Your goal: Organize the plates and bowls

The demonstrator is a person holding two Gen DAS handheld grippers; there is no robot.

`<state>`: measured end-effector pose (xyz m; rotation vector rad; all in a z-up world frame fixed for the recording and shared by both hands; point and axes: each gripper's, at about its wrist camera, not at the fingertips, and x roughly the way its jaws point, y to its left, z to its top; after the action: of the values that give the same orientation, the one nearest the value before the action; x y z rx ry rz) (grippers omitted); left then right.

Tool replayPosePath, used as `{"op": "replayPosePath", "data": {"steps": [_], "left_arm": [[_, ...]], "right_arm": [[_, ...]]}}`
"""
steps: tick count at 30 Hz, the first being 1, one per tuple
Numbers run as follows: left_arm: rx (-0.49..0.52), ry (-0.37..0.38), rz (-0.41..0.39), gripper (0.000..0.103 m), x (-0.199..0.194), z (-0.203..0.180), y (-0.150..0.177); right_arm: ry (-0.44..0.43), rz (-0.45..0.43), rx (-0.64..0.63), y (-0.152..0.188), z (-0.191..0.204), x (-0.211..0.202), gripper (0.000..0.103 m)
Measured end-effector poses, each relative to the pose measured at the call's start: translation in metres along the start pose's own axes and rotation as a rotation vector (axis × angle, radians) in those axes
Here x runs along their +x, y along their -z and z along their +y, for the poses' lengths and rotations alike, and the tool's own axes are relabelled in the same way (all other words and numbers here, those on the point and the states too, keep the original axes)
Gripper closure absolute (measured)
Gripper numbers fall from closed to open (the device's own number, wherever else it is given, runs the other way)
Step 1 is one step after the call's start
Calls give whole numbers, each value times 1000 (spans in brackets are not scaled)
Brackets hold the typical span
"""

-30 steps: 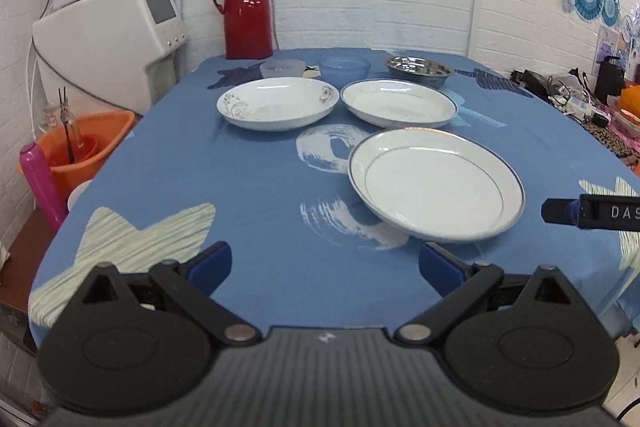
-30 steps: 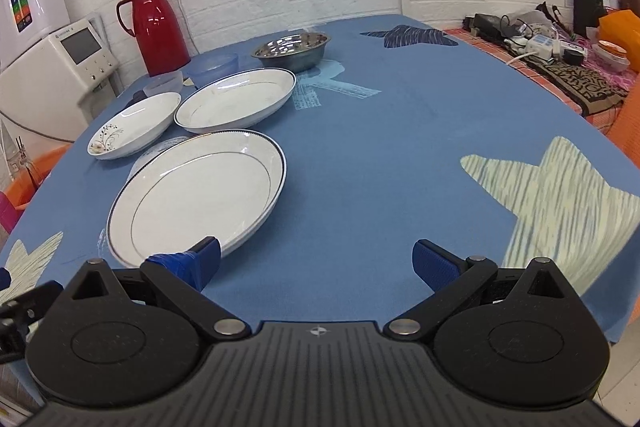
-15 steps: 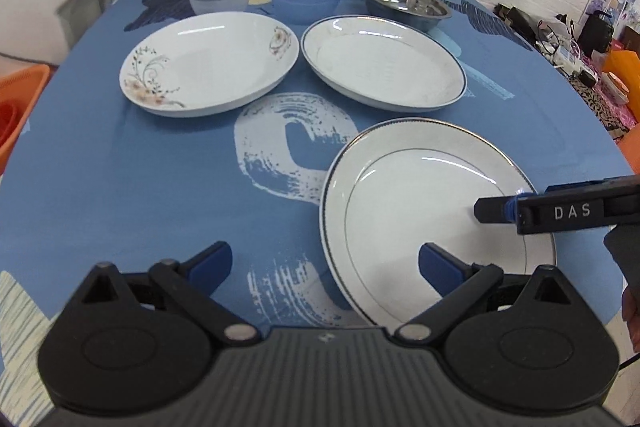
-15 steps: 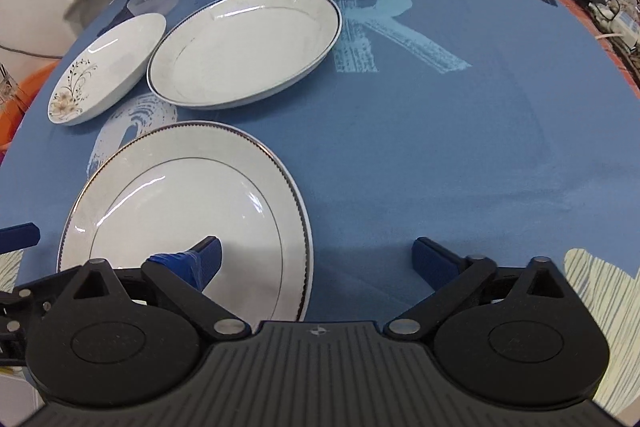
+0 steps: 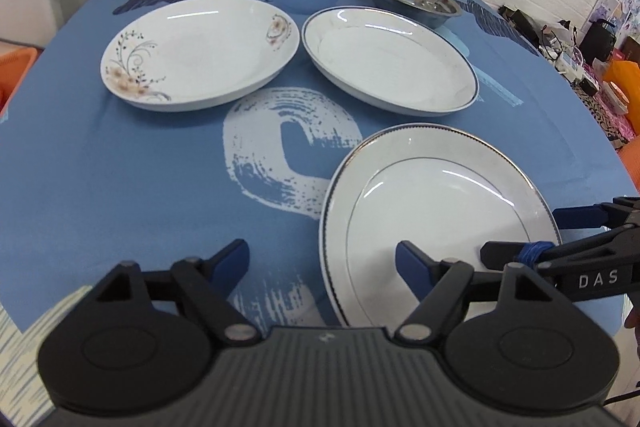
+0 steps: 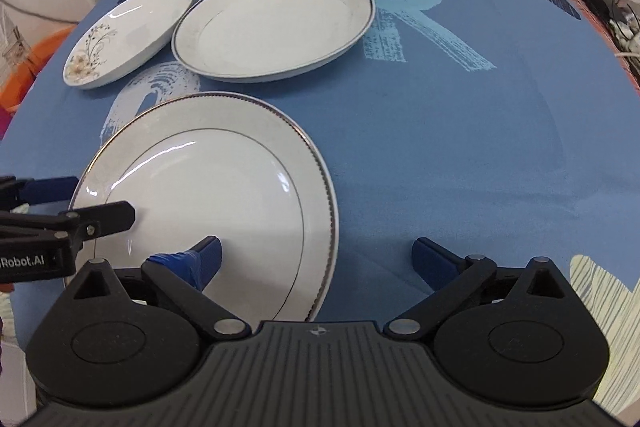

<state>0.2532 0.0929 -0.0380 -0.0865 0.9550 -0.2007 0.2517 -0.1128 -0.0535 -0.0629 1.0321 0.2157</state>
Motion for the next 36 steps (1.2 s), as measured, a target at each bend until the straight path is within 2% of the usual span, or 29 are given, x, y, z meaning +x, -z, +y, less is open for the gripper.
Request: {"op": "replayPosePath", "data": {"steps": [4,5,6,7,8,11,16,22,26,30,36], "left_arm": [[27,-18,-10,26,1,-3,1],[45,-35,-19,41,1,-6,2],[61,-41,-41,52,-1,-7,3],[61,0,-34,62,-2,-7,2],[46,32,-20,75,-2,-6,0],[44,20,-19,76,-1,-8,-2],[9,50,10,87,-9,7,-6],[27,-85,-82,89,-55,42,-2],[6,-156,-79,89,-68,73,4],[-41,-162,-49,89,-63,97,12],[-36,-97,-31,89,-53,92,18]], "right_arm": [[-11,-6,-11,-2,-3,-2,20],[-13,-3,-12,-3,-4,-3,28],[-25,-10,-18,-3,-4,-6,38],[-52,-21,-15,-4,-4,-11,81],[-77,-11,11,-6,-5,-13,87],[-81,-27,18,-1,-3,-13,87],[-149,-30,77,2,0,-16,85],[-250,-28,-15,-1,55,-11,83],[-337,18,-37,-3,87,-1,80],[-321,24,-114,-4,113,0,79],[-272,41,-92,1,106,-7,78]]}}
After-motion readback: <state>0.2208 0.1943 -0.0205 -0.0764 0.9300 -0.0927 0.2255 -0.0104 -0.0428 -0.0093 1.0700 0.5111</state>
